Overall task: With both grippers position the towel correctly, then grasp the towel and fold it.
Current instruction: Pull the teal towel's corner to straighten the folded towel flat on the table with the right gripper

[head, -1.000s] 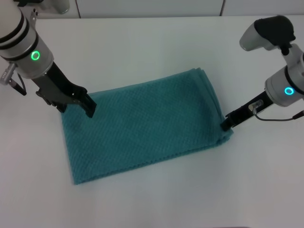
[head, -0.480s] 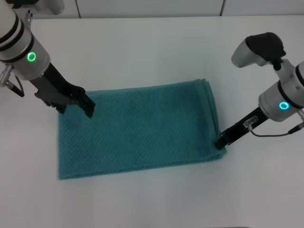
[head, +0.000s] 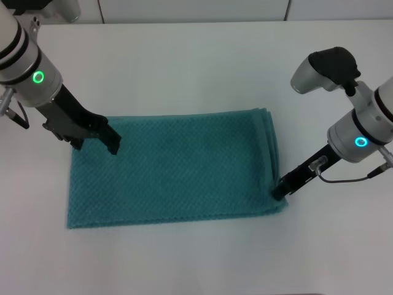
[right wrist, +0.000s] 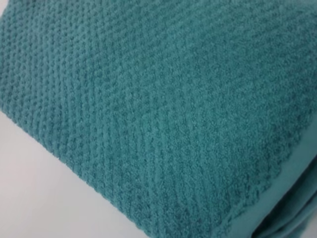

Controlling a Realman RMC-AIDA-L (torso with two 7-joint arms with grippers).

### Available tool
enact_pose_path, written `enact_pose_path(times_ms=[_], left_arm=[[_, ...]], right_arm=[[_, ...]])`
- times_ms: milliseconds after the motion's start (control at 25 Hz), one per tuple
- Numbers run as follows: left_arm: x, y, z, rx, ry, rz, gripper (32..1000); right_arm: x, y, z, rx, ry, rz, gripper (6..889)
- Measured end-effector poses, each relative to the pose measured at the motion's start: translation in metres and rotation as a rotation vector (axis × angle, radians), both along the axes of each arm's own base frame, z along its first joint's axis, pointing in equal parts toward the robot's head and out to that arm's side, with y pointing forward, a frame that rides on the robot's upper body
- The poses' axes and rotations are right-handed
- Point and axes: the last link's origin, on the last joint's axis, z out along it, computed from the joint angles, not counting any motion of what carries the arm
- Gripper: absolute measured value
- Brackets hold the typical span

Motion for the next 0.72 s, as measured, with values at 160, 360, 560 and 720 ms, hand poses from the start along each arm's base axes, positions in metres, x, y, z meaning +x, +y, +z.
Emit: enact_pose_path(times_ms=[160, 360, 560, 720], left_arm=[[-0.0006, -0.0002, -0.0001, 0.000, 0.000, 0.001, 784], [-0.0040, -0.0013, -0.0001, 0.004, 0.000, 0.007, 784], [-0.0049, -0.0013, 0.0000, 0.006, 0.000, 0.007, 783], [-0.0052, -0.0013, 0.0002, 0.006, 0.000, 0.007, 783]], right_arm=[[0.0010, -0.0017, 0.0001, -0.005, 0.001, -0.007, 27], [0.0039, -0.0048, 0.0001, -0.009, 0.002, -0.021, 27], [0.0059, -0.0066, 0.0000, -0.010, 0.002, -0.029, 28], [0.0059, -0.0068, 0.0000, -0.011, 0.003, -0.030, 28]])
